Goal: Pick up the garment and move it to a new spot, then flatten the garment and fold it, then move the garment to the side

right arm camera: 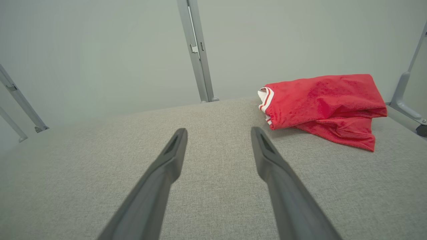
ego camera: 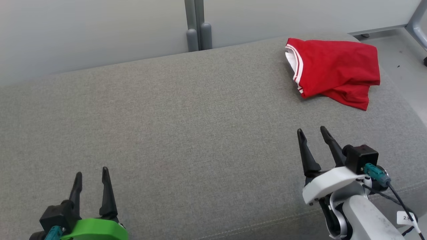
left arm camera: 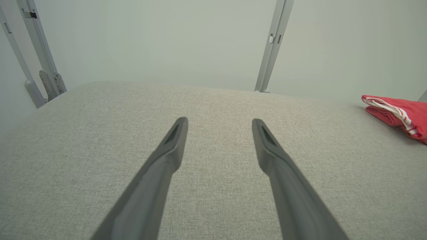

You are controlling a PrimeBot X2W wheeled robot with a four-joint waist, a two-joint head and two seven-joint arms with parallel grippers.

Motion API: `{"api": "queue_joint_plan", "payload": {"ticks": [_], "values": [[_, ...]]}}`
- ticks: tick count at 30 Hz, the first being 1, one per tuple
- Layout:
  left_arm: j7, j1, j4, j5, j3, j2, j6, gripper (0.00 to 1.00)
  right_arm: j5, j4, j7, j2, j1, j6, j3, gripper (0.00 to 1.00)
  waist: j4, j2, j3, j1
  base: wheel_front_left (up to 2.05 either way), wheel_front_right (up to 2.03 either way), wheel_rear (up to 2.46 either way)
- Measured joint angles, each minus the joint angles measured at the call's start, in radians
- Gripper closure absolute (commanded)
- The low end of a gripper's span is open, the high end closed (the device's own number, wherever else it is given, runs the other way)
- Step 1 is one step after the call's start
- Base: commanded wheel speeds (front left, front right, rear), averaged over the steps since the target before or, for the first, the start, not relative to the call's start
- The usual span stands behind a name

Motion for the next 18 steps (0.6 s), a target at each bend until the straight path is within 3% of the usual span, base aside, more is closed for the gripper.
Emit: {"api": "queue_joint_plan", "payload": {"ticks": [10,18], "values": [[0.004,0.012,0.064,-0.03,-0.011,-0.018,-0.009,1.0,0.033,0.053,0.002,0.018,0.069,0.01,0.002,1.0,0.003,0.0,0.0,0.0,0.0,0.0,0.0],[0.025,0.012,0.064,-0.142,-0.01,-0.018,-0.019,1.0,0.14,0.045,0.025,0.029,0.069,0.028,-0.03,1.0,0.014,0.0,-0.002,0.0,0.0,0.0,0.0]]}}
